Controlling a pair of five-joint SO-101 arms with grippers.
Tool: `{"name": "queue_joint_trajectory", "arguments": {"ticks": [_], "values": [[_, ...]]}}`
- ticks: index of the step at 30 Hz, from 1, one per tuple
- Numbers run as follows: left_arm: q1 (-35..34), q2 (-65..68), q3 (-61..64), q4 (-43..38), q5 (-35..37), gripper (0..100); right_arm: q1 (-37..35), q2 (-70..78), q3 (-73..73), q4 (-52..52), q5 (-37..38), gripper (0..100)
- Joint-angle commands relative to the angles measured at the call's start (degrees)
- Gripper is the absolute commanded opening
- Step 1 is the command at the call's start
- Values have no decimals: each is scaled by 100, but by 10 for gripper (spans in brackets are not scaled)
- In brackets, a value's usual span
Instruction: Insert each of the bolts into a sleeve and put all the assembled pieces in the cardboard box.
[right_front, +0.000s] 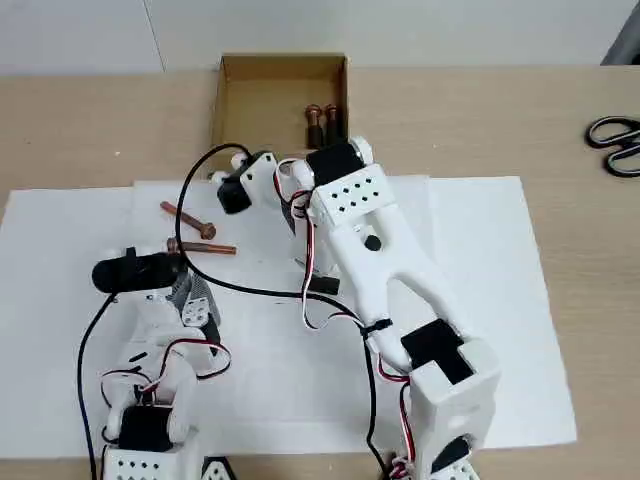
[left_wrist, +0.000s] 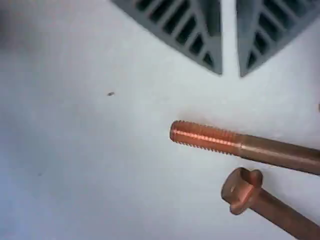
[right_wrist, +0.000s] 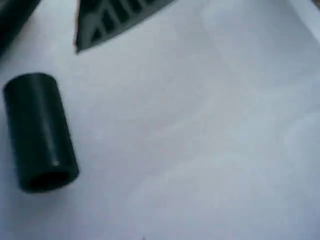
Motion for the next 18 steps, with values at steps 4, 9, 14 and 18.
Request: {"name": "queue_joint_trajectory", "arguments": {"ticks": [4, 9, 14, 18], "values": [[-44, -62, -22, 62, 0, 7, 13, -312, 0, -31, 756, 177], [-44, -62, -22, 62, -9, 7, -22, -242, 9, -57, 1099, 177], [-220, -62, -22, 70, -9, 7, 4, -92, 9, -57, 1407, 177], [-826, -62, -22, -26, -18, 7, 4, 48, 9, -57, 1486, 177]]}}
